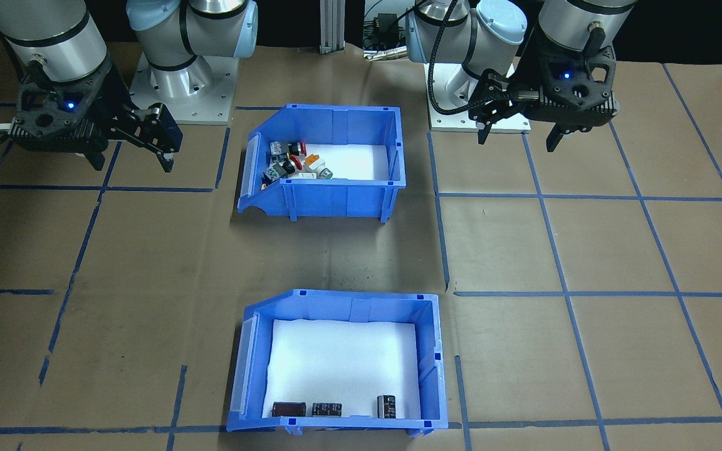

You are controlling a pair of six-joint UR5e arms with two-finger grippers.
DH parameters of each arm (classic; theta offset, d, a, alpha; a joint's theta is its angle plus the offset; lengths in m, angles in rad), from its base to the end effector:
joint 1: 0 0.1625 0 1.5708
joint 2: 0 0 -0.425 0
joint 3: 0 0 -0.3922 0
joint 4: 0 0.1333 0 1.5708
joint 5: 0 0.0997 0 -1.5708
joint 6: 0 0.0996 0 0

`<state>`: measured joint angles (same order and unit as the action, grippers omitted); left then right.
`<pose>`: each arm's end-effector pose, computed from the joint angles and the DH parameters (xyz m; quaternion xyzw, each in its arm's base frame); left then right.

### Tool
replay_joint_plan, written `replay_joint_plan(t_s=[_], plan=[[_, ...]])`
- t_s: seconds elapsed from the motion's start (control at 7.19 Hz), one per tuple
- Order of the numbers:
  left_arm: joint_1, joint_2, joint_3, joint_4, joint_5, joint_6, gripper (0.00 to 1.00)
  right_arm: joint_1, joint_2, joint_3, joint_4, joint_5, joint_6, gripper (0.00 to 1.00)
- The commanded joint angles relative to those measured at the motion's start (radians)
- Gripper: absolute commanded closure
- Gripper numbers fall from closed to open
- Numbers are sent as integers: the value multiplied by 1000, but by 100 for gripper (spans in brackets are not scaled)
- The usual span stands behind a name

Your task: Place button box in front

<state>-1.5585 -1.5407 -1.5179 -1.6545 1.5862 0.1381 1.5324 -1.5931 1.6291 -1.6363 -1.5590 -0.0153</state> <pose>-0.1259 -0.4793 0.5202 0.0629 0.9980 0.0009 0.0077 0.1158 -0.4899 0.4767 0.0115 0.9998 -0.0149 0.0055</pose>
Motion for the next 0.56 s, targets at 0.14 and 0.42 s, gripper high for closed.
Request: replay_joint_plan(t_s=[0.14,0.42], plan=[[0,1,-1,-1,3,1,1,0,-1,0,1,0,0,0],[0,5,-1,-4,6,0,1,0,-1,0,1,0,0,0]])
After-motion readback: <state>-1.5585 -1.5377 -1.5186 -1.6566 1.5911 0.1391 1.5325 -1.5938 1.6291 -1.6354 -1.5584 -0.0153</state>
